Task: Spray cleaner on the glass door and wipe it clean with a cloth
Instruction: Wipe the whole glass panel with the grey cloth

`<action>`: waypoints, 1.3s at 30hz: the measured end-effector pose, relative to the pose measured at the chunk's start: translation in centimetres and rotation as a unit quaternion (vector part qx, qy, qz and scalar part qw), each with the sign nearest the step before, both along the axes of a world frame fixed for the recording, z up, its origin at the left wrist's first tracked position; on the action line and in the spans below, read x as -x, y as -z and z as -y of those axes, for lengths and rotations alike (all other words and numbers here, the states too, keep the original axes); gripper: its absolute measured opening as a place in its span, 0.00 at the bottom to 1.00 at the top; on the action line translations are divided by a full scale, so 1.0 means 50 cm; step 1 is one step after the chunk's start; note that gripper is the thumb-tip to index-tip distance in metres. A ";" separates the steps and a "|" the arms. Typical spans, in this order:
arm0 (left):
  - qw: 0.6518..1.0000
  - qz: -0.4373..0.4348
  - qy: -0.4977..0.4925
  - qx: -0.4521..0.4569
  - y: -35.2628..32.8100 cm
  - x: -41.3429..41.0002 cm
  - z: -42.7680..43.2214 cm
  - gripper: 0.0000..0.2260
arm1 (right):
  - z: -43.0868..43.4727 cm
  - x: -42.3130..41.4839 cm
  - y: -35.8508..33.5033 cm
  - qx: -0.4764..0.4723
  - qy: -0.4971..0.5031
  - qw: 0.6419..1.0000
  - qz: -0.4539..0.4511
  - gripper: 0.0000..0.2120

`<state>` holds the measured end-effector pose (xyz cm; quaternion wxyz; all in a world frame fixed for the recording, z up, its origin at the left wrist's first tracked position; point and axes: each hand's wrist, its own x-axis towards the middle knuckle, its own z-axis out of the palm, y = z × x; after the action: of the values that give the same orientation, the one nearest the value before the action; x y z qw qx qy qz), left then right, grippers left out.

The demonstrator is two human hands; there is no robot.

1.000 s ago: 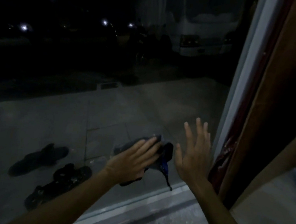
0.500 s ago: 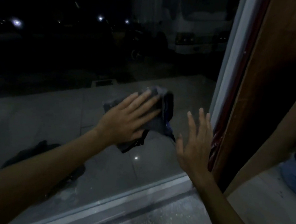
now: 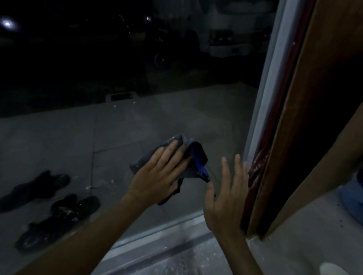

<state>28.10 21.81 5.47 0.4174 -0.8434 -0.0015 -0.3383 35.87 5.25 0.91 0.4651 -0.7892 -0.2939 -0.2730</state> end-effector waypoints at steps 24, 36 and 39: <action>0.994 -0.024 -0.036 -0.100 -0.216 0.299 -0.170 0.28 | -0.309 0.139 0.020 -0.202 0.102 0.969 -0.104 0.31; 0.993 -0.014 -0.039 -0.113 -0.204 0.293 -0.181 0.28 | -0.357 0.187 0.001 -0.196 0.073 0.977 0.038 0.27; 0.993 -0.007 -0.033 -0.117 -0.202 0.293 -0.183 0.28 | -0.350 0.190 0.091 -0.145 0.052 0.985 0.077 0.27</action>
<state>13.42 30.94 15.59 0.5241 -0.7907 0.0136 -0.3162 26.38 22.73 -3.63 0.5354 -0.7044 -0.2448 -0.3966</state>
